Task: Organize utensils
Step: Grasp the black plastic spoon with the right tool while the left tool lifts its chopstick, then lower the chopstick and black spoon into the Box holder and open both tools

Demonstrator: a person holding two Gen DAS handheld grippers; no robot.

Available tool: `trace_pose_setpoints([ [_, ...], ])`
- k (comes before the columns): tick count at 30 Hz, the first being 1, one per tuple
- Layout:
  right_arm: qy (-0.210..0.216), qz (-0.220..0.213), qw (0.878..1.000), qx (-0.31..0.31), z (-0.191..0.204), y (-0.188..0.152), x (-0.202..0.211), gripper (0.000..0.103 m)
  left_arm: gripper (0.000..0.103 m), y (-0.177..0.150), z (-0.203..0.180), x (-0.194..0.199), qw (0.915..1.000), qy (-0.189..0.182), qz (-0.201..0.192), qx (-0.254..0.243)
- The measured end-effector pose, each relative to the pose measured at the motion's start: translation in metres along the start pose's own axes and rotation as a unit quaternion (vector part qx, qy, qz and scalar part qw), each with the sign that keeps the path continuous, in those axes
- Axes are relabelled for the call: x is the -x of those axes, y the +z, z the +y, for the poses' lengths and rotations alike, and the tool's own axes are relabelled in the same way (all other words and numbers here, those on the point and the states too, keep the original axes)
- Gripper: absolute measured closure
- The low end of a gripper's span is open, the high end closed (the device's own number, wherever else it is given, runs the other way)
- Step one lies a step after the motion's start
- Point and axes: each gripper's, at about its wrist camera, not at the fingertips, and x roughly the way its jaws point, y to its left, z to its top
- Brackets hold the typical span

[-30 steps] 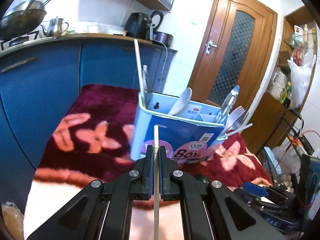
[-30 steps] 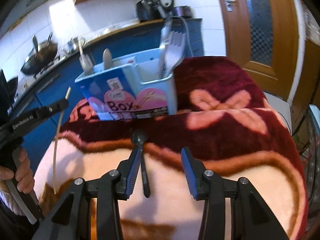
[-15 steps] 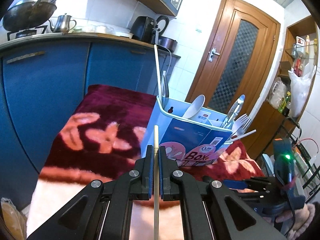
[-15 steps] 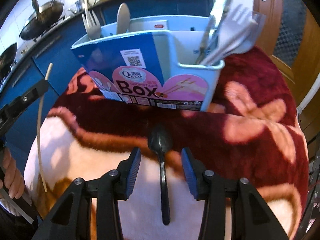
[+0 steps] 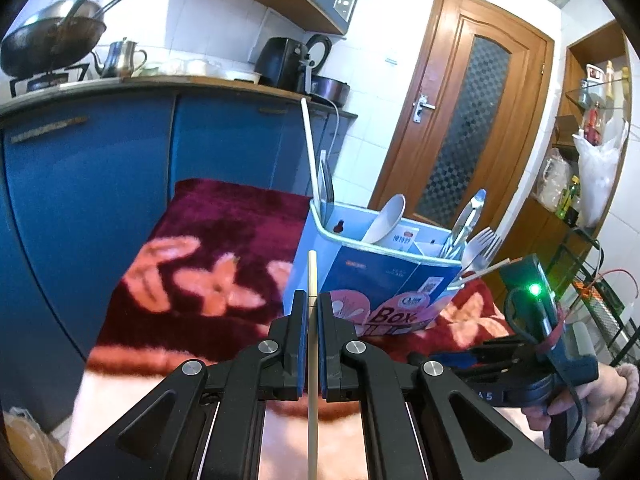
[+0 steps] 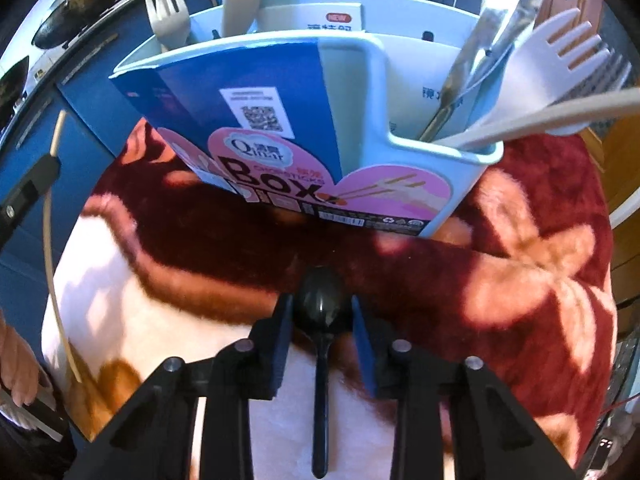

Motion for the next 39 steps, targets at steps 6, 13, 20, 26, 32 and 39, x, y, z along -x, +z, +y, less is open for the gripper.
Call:
trace_pose_setpoints([
  [6,0.018,-0.059,0.998,-0.019,-0.006,-0.016,0.019,0.072,0.099,0.012,-0.005,0.007,0.9996,-0.003,-0.029,0.003],
  [13,0.054,-0.186,0.980,-0.048,-0.014,-0.038,0.066,0.072,0.099,0.036,-0.017,0.007,0.9973,-0.016,-0.072,0.007],
  [20,0.079,-0.266,0.959,-0.057,-0.024,-0.050,0.098,0.072,0.099,0.066,-0.025,-0.001,0.9917,-0.026,-0.125,0.015],
  [26,0.089,-0.301,0.947,-0.067,-0.027,-0.050,0.103,0.072,0.099,0.092,-0.029,-0.003,0.9825,-0.026,-0.182,0.029],
  [32,0.094,-0.323,0.939,-0.074,-0.032,-0.047,0.105,0.072,0.099,0.111,-0.030,-0.007,0.9695,-0.019,-0.241,0.039],
  [39,0.090,-0.342,0.933,-0.070,-0.035,-0.034,0.104,0.072,0.099,0.111,-0.026,-0.029,0.9597,0.024,-0.275,0.052],
])
